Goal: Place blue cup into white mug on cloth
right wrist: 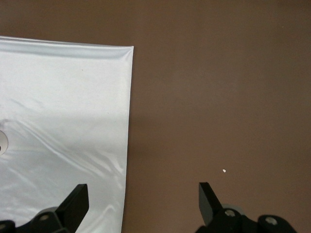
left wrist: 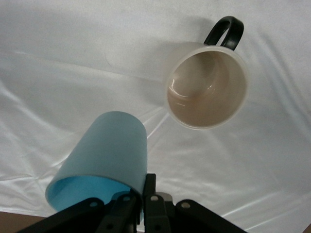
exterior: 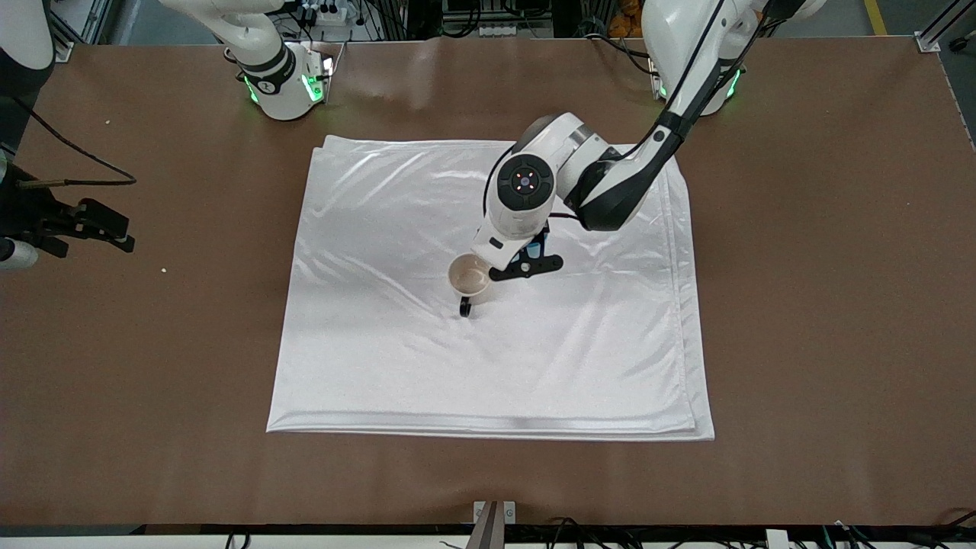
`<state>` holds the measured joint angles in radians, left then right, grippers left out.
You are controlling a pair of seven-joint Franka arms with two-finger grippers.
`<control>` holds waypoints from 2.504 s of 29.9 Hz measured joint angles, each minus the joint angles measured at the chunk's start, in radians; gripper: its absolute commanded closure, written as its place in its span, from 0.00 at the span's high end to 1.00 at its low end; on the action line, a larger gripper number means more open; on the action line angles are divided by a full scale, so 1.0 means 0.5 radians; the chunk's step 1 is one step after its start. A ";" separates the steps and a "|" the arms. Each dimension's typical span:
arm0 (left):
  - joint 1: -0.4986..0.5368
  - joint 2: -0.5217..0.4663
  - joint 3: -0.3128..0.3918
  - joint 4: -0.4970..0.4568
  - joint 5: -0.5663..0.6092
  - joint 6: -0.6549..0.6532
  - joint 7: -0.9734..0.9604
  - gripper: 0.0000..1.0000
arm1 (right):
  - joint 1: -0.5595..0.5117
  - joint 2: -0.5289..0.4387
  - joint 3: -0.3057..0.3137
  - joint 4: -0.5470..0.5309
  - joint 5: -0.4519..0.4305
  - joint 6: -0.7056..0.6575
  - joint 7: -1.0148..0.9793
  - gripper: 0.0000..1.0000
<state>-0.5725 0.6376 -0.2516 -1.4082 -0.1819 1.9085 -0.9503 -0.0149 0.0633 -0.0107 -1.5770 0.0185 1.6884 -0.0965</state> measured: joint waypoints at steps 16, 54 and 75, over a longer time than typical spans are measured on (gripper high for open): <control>0.004 0.013 0.026 0.156 -0.005 0.090 -0.149 0.00 | 0.000 -0.002 0.001 -0.010 0.000 0.002 0.000 1.00; -0.110 0.228 0.029 0.190 -0.005 0.470 -0.154 0.00 | 0.000 -0.002 0.001 -0.025 0.000 0.003 -0.003 1.00; -0.113 0.305 0.039 0.192 -0.005 0.586 -0.154 1.00 | 0.000 -0.002 0.001 -0.030 0.000 0.003 -0.003 1.00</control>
<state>-0.6292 0.7902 -0.2319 -1.3121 -0.1846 2.2013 -1.0273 -0.0148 0.0623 -0.0100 -1.5921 0.0186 1.6897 -0.0978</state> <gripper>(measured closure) 0.542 0.000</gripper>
